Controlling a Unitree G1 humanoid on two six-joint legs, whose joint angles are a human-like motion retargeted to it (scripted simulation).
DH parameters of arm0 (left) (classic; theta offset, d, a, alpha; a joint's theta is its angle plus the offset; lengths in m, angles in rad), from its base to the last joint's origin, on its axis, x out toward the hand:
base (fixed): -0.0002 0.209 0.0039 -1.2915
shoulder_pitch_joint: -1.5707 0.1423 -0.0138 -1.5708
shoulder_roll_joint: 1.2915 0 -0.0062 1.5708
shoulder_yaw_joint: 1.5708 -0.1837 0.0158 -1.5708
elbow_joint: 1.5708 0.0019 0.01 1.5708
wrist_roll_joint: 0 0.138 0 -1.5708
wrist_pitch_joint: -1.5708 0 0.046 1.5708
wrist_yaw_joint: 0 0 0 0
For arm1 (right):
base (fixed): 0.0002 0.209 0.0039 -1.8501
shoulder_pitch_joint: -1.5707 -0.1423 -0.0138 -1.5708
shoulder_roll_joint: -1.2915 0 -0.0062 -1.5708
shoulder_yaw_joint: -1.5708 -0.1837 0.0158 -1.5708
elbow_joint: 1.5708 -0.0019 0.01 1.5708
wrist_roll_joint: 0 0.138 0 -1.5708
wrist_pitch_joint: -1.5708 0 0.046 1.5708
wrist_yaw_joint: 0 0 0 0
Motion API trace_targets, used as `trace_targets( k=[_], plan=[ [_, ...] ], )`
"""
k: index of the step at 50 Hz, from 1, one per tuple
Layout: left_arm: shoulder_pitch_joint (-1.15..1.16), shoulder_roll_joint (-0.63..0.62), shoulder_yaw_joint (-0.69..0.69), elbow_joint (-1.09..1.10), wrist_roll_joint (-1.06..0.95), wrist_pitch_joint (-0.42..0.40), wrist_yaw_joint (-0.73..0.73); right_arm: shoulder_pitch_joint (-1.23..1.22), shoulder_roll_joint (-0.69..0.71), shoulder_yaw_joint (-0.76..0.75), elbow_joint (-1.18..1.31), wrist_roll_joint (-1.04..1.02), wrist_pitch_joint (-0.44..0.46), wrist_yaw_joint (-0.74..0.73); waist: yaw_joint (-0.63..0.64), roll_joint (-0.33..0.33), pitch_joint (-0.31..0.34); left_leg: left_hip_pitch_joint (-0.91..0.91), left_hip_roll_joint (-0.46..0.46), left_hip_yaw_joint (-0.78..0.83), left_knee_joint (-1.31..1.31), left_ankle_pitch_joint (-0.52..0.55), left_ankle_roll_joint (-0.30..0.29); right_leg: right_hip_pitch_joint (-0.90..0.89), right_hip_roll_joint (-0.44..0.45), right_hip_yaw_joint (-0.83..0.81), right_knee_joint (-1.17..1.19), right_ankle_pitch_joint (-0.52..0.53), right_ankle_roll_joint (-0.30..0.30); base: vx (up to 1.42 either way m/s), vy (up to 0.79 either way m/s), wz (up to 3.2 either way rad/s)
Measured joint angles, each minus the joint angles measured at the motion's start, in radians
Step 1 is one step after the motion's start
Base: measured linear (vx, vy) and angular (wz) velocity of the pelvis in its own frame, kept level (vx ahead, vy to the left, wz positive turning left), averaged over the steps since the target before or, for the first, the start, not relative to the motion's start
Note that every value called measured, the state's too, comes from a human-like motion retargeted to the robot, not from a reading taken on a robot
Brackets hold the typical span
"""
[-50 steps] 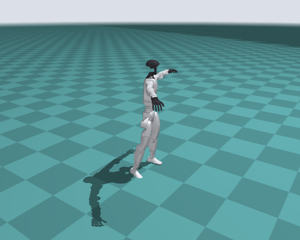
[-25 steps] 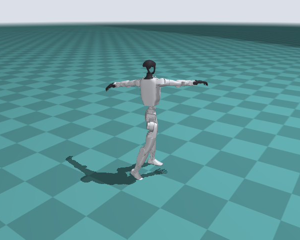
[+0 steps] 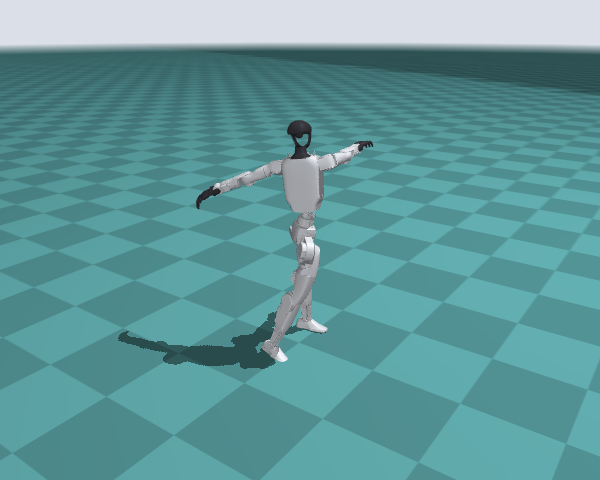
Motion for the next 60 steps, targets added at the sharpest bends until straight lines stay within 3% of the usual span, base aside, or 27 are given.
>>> trace_targets(
  k=[15,30,48,55,57,60],
  plan=[
    [-0.058,0.032,-0.019,-0.01,0.043,-0.006,0.002,0.044,-0.147,-0.008,-0.026,0.003,0.007,0.019,-0.137,0.088,-0.019,0.094,0.053,0.242,0.01,-0.053,-0.002,-0.024,-0.035,0.241,-0.003,0.021,0.022,0.0,0.02,-0.85],
    [-0.159,0.139,-0.084,-0.03,0.11,-0.021,0.032,0.139,-0.482,-0.033,-0.055,-0.014,0.013,0.021,-0.475,0.231,-0.03,0.202,0.129,0.595,0.048,-0.124,-0.006,-0.116,-0.03,0.608,0.007,0.046,0.042,-0.03,0.0,-1.27],
    [-0.547,0.21,-0.483,-0.11,0.178,-0.063,0.058,0.312,-0.795,-0.202,-0.022,0.007,0.002,0.09,-1.035,0.402,0.022,0.408,0.192,1.08,0.034,-0.184,-0.042,-0.219,0.065,1.104,0.008,0.088,0.06,-0.01,-0.01,-1.42],
    [-0.753,0.19,-0.694,-0.168,0.195,-0.076,0.073,0.381,-0.887,-0.249,-0.005,0.006,0.0,0.13,-1.253,0.461,0.008,0.439,0.191,1.262,0.018,-0.184,-0.046,-0.279,0.117,1.284,-0.032,0.135,0.062,0.01,-0.01,-1.35],
    [-0.825,0.172,-0.757,-0.171,0.245,-0.089,0.054,0.419,-0.924,-0.28,-0.001,-0.014,-0.012,0.159,-1.32,0.479,-0.014,0.402,0.21,1.307,0.103,-0.233,-0.009,-0.31,0.126,1.317,-0.02,0.129,0.058,0.02,-0.02,-1.15],
    [-0.917,0.15,-0.857,-0.197,0.209,-0.084,0.067,0.47,-0.964,-0.294,0.006,0.004,0.003,0.167,-1.398,0.51,-0.014,0.43,0.193,1.373,0.029,-0.189,-0.046,-0.331,0.151,1.393,-0.059,0.168,0.065,0.01,-0.03,-1.28]
  ],
)
